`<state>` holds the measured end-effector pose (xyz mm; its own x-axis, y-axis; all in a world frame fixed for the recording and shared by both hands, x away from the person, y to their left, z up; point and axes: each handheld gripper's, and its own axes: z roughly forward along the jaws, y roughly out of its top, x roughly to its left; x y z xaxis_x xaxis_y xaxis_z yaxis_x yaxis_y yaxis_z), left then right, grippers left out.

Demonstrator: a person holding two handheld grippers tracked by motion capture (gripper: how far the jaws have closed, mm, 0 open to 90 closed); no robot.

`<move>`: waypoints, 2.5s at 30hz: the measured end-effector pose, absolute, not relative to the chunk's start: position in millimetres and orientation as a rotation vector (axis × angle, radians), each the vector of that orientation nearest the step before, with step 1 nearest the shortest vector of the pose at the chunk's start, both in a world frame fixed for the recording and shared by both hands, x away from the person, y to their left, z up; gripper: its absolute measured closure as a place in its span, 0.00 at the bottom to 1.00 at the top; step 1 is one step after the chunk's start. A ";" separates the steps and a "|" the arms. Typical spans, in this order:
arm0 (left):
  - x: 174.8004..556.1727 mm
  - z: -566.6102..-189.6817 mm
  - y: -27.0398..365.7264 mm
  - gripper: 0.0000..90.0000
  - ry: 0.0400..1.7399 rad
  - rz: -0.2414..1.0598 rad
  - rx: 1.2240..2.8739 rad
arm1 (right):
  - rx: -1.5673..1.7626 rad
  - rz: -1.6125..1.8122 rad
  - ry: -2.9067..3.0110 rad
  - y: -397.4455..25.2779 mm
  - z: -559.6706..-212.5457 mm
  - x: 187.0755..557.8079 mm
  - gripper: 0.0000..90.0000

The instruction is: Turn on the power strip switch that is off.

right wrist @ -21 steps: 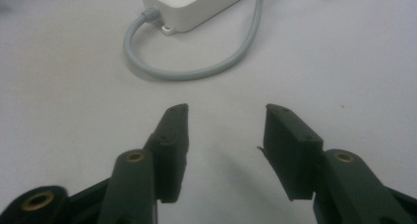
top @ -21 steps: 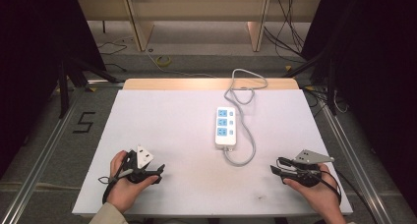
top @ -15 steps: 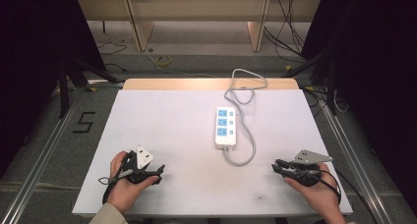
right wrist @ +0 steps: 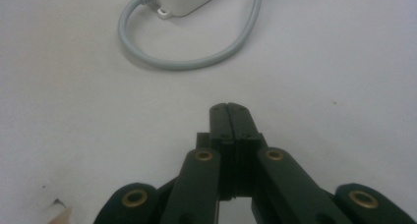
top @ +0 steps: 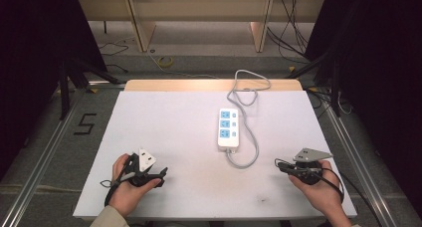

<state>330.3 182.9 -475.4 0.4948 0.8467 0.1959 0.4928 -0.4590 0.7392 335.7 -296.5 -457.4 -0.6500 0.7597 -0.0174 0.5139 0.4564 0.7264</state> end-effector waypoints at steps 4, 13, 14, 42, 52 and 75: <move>330.2 -475.6 181.5 0.20 1.091 0.744 2.135 | 1.092 0.999 2.384 -293.5 -455.3 339.7 1.00; 329.7 -476.5 179.8 0.20 1.089 0.744 2.133 | 1.095 0.986 2.377 -284.8 -442.5 355.3 1.00; 329.6 -476.5 179.1 0.20 1.086 0.744 2.134 | 1.096 0.985 2.377 -283.1 -441.3 357.0 1.00; 328.6 -477.3 175.3 0.20 1.070 0.745 2.148 | 1.122 0.918 2.406 -259.4 -423.6 397.5 1.00; 328.5 -477.8 174.3 0.20 1.077 0.743 2.144 | 1.129 0.904 2.414 -254.1 -420.8 410.0 1.00; 328.7 -477.9 173.2 0.20 1.069 0.740 2.146 | 1.127 0.866 2.428 -233.5 -412.4 441.5 1.00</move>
<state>328.7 173.2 -477.9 0.5146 0.8328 0.2039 0.4840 -0.4785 0.7327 441.5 -233.5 -412.4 -0.6345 0.7720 -0.0382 0.5735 0.5033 0.6464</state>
